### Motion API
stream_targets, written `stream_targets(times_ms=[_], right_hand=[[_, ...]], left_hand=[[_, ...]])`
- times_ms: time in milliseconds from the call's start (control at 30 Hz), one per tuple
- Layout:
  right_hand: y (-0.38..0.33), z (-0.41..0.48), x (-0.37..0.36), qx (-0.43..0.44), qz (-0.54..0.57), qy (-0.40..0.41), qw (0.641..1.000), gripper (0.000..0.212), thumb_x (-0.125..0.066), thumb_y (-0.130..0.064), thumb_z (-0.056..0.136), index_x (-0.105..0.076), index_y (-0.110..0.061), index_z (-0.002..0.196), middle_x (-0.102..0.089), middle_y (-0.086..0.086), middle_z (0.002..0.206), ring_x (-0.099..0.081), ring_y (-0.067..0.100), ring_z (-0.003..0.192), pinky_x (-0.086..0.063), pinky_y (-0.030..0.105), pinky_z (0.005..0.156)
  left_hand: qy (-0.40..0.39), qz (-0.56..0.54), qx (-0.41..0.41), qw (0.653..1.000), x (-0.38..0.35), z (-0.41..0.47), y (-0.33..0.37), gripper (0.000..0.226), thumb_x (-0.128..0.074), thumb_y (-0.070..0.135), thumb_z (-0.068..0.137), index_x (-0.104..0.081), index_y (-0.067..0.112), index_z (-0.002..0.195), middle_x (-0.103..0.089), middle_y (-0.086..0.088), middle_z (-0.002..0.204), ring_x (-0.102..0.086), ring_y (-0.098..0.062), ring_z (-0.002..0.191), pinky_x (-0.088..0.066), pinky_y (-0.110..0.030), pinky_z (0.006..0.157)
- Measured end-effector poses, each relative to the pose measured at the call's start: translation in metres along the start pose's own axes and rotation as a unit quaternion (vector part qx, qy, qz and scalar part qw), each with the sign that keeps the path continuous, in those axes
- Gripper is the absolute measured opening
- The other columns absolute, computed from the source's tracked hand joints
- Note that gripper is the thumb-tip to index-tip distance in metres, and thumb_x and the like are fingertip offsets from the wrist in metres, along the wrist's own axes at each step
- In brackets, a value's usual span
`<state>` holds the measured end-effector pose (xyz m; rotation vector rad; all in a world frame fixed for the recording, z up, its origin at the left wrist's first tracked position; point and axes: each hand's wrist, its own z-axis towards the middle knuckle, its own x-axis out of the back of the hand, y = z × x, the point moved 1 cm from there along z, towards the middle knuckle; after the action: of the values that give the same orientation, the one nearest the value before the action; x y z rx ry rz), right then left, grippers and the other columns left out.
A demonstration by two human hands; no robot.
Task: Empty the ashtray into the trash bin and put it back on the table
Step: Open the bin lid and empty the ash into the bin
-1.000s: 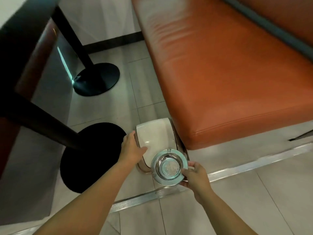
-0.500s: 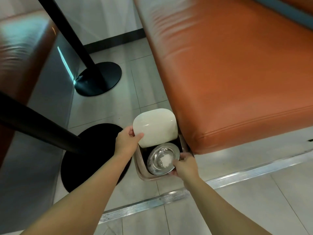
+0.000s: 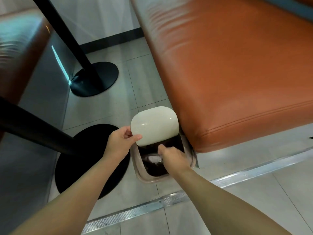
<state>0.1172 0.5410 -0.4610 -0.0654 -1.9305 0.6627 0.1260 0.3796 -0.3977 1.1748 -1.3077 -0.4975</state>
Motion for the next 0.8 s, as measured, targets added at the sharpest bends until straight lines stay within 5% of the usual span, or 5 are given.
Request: stream_targets(times_ms=[100,267,467,667,800], right_hand=[[-0.001,0.001,0.006,0.093,-0.093,0.024,0.991,0.027,-0.048,-0.001,0.081,-0.051,-0.009,0.107,-0.056,0.014,0.108,-0.053,0.034,0.099,-0.034,0.036,0.063],[0.008,-0.007,-0.002,0.157,-0.181,-0.063,0.969,0.032,-0.042,-0.001,0.085,-0.056,-0.007,0.114,-0.058,0.016,0.117,-0.057,0.039,0.104,-0.045,0.041,0.081],[0.008,-0.011,0.002,0.168,-0.191,-0.065,0.965,0.031,-0.043,0.002,0.084,-0.059,-0.006,0.109,-0.060,0.017,0.113,-0.059,0.038,0.101,-0.044,0.039,0.078],[0.011,-0.016,0.007,0.173,-0.195,-0.092,0.961,0.033,-0.044,0.005,0.082,-0.062,-0.005,0.108,-0.061,0.018,0.113,-0.059,0.040,0.100,-0.042,0.037,0.073],[0.008,-0.020,0.024,0.134,-0.064,-0.001,0.989,0.029,-0.046,0.000,0.082,-0.062,-0.013,0.101,-0.060,0.009,0.108,-0.058,0.035,0.096,-0.036,0.033,0.066]], left_hand=[[0.004,0.002,-0.008,1.000,0.000,0.001,-0.002,0.021,-0.071,0.006,0.071,-0.061,0.024,0.072,-0.063,0.010,0.070,-0.057,-0.001,0.061,-0.043,0.001,0.051],[0.006,0.002,-0.009,1.000,-0.001,0.003,-0.003,0.023,-0.072,0.006,0.070,-0.061,0.026,0.073,-0.064,0.010,0.070,-0.058,-0.002,0.063,-0.045,0.000,0.053],[0.010,0.004,0.000,1.000,-0.002,0.007,-0.006,0.020,-0.071,0.006,0.071,-0.063,0.017,0.085,-0.065,0.008,0.075,-0.060,-0.007,0.070,-0.045,-0.015,0.064],[0.011,-0.003,0.010,1.000,-0.003,0.010,-0.006,0.022,-0.071,0.005,0.070,-0.064,0.014,0.089,-0.065,0.005,0.077,-0.060,-0.004,0.069,-0.046,-0.015,0.063],[0.010,-0.009,0.030,0.999,-0.005,0.006,0.000,0.024,-0.070,0.004,0.072,-0.064,0.008,0.095,-0.068,-0.010,0.091,-0.061,-0.015,0.074,-0.048,-0.026,0.075]])
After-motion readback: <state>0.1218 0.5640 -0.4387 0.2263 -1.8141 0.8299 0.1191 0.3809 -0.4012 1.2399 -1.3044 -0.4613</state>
